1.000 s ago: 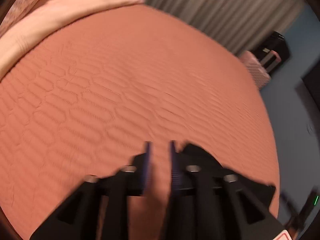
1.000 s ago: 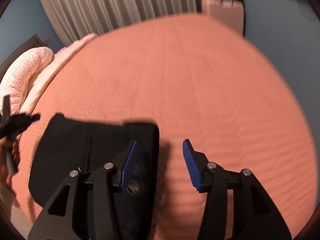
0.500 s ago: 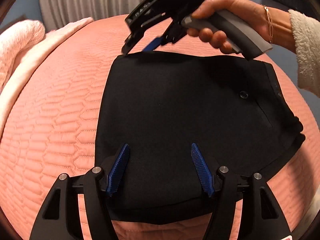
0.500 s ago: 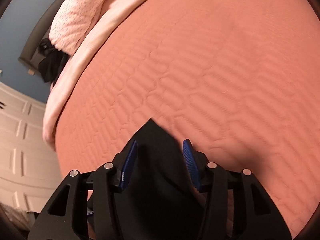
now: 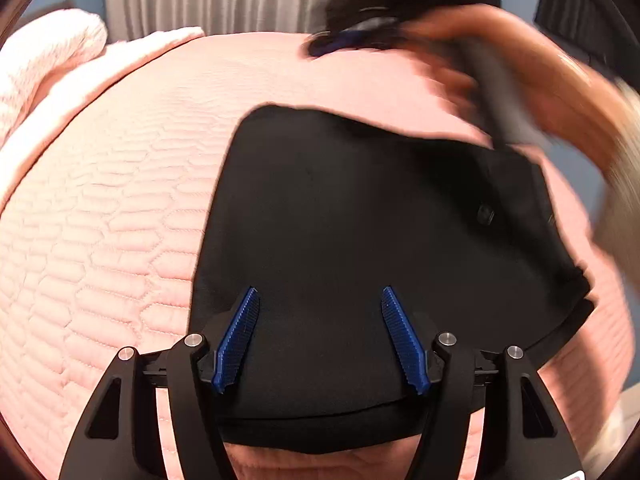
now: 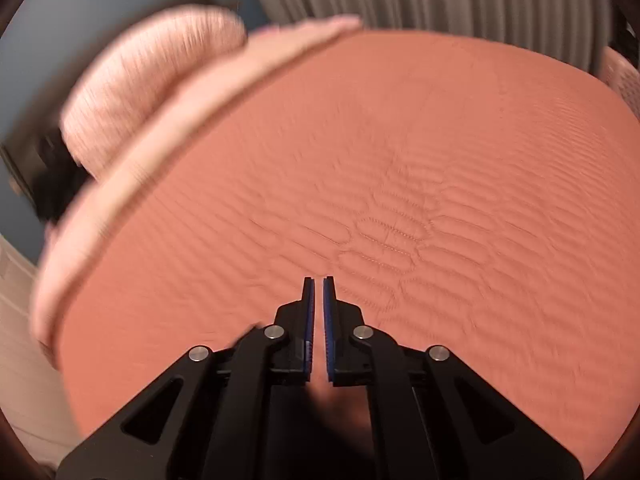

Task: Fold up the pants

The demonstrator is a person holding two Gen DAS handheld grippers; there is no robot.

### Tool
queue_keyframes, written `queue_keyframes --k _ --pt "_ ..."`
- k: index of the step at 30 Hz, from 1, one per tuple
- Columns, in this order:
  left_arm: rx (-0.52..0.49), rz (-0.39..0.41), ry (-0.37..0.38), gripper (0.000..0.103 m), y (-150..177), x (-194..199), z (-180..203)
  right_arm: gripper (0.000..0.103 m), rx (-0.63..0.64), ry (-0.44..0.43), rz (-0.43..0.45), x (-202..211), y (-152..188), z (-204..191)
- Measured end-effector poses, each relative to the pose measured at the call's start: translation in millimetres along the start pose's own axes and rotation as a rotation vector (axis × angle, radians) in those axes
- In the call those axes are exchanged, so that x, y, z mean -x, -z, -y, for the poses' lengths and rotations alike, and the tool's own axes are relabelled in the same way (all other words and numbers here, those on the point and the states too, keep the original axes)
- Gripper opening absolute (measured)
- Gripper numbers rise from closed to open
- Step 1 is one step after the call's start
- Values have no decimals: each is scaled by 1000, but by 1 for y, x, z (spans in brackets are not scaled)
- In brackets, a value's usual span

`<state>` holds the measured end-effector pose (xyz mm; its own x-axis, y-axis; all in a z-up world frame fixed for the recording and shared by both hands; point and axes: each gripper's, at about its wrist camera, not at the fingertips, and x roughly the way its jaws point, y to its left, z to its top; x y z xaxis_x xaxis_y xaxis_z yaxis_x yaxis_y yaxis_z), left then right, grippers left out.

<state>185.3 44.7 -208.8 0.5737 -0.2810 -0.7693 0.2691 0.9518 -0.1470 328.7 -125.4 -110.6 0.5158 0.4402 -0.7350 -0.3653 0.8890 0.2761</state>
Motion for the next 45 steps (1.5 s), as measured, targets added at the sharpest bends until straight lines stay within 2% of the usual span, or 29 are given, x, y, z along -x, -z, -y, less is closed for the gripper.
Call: queue_keyframes --k 4,5,6,7,8,9,12,13,14,15,17,18,19,20,21,22,23,24,25,27,30,32,35,37,38,40,41,43,45 --pt "39 65 69 63 -64 10 -5 7 -114 185 60 71 73 26" --pt "45 66 75 68 -77 5 -4 7 -159 176 63 80 87 37" --pt "45 56 74 77 -95 -9 -1 7 -189 106 45 80 105 39" --pt "34 35 53 77 -107 -27 2 6 -176 59 14 72 115 39" --pt "20 -42 -23 77 -118 -64 3 3 -146 73 -45 57 127 33" --pt "14 -107 -80 78 -122 -86 2 3 -160 164 -92 46 143 50" --pt "52 -121 -79 80 -127 -109 -17 0 -488 67 32 81 178 119" --pt "34 -122 -106 80 -132 -107 -15 0 -549 165 52 97 182 125" --pt "3 -114 -171 75 -137 -104 -12 6 -544 214 72 105 179 118" --pt "-1 -90 -231 73 -144 -93 -10 6 -496 166 81 108 173 103" --pt "69 -11 -128 74 -151 -64 -7 5 -383 70 51 97 164 74" --pt "83 14 -100 76 -152 -55 -2 4 -310 83 10 85 163 67" --pt "38 5 -133 77 -151 -57 7 2 -274 170 -28 75 168 73" --pt "-29 -34 -193 77 -148 -69 13 0 -322 167 -18 75 178 93" --pt "-87 -106 -273 76 -141 -91 10 0 -435 93 23 84 187 113" --pt "-83 -149 -296 76 -134 -102 1 0 -565 108 66 103 197 133" --pt "-13 -159 -236 77 -130 -104 -19 0 -606 146 98 119 202 139" --pt "43 -154 -212 75 -132 -102 -28 6 -607 229 129 141 204 138" --pt "109 -144 -231 72 -131 -89 -38 5 -579 247 149 154 204 130" --pt "172 -56 -157 71 -129 -47 -36 5 -498 178 153 161 200 104" --pt "163 7 -86 73 -103 -2 -2 5 -338 103 54 127 203 61" --pt "111 -34 -57 73 -74 2 33 0 -281 181 -21 106 217 64" --pt "-22 -157 -158 74 -25 -27 45 0 -474 111 67 138 239 99" --pt "-51 -112 -201 74 -9 -25 45 6 -447 242 86 163 235 86" --pt "-52 -122 -257 73 -9 -17 50 6 -404 238 99 169 230 74" --pt "-10 -104 -219 74 -8 0 57 6 -329 156 64 158 219 49" --pt "-6 -108 -213 74 -8 3 61 6 -300 156 40 150 220 42" --pt "-75 -144 -283 74 3 -5 66 2 -237 237 -56 118 226 47" --pt "-92 -164 -298 77 12 -5 70 0 -357 170 -17 127 240 68"
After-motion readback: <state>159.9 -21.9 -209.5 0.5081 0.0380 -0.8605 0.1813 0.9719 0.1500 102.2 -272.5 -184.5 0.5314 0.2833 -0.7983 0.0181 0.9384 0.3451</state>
